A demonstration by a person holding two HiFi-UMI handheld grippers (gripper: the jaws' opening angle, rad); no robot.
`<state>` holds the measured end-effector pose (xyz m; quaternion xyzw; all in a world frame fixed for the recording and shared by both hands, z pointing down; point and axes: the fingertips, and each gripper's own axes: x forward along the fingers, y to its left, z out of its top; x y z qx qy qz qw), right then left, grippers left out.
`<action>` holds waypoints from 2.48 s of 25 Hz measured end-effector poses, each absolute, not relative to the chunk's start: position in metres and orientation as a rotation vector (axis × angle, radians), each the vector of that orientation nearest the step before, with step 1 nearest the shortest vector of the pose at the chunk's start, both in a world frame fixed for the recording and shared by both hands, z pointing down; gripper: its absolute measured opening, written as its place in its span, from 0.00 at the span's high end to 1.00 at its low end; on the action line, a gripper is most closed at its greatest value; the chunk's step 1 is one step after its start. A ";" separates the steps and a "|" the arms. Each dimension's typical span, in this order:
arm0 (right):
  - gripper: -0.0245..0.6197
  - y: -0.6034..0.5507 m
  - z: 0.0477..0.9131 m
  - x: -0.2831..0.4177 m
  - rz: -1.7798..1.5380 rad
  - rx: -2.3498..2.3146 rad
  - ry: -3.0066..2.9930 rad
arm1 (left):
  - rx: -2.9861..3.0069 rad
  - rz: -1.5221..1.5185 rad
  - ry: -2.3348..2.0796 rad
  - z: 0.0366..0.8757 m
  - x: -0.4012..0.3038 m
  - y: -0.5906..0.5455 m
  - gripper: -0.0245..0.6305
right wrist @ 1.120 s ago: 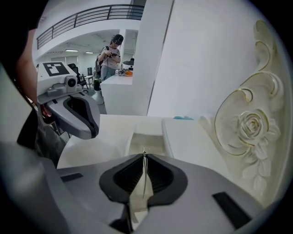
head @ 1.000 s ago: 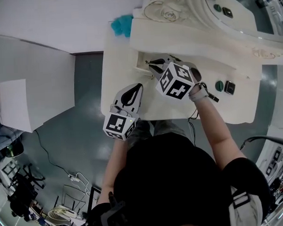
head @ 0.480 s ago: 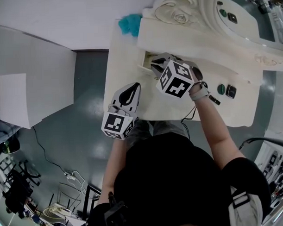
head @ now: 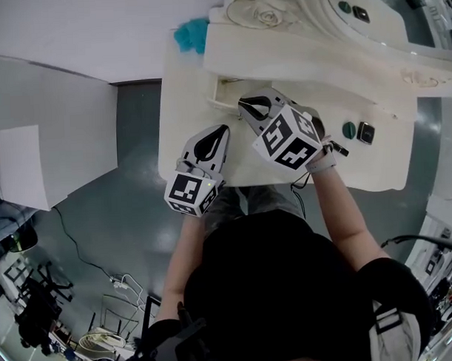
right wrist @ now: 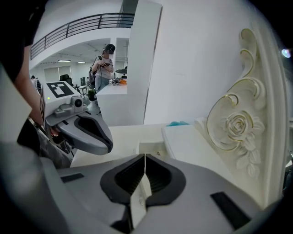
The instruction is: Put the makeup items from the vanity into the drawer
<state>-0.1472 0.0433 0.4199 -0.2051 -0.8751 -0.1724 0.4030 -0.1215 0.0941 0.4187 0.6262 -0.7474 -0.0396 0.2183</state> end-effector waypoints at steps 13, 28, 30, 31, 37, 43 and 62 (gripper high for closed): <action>0.92 0.017 0.426 -0.067 -0.314 -0.445 -2.219 | 1.818 -0.071 -1.959 0.425 -0.063 0.054 0.94; 0.92 -0.027 0.459 0.026 -0.250 -0.336 -2.112 | 1.888 0.031 -1.825 0.449 0.001 0.023 0.94; 0.92 -0.032 0.466 0.038 -0.269 -0.332 -2.075 | 1.893 0.028 -1.813 0.451 0.008 0.021 0.94; 0.92 -0.035 0.471 0.045 -0.293 -0.332 -2.047 | 1.895 0.025 -1.807 0.452 0.012 0.020 0.94; 0.91 -0.047 0.494 0.080 -0.383 -0.377 -1.908 | 1.900 0.014 -1.801 0.454 0.025 0.015 0.94; 0.76 -0.056 0.509 0.087 -0.564 -0.459 -1.793 | 1.885 0.002 -1.814 0.455 0.033 0.015 0.94; 0.87 -0.048 0.534 0.091 -0.607 -0.755 -1.547 | 1.816 -0.029 -1.888 0.451 0.025 0.032 0.94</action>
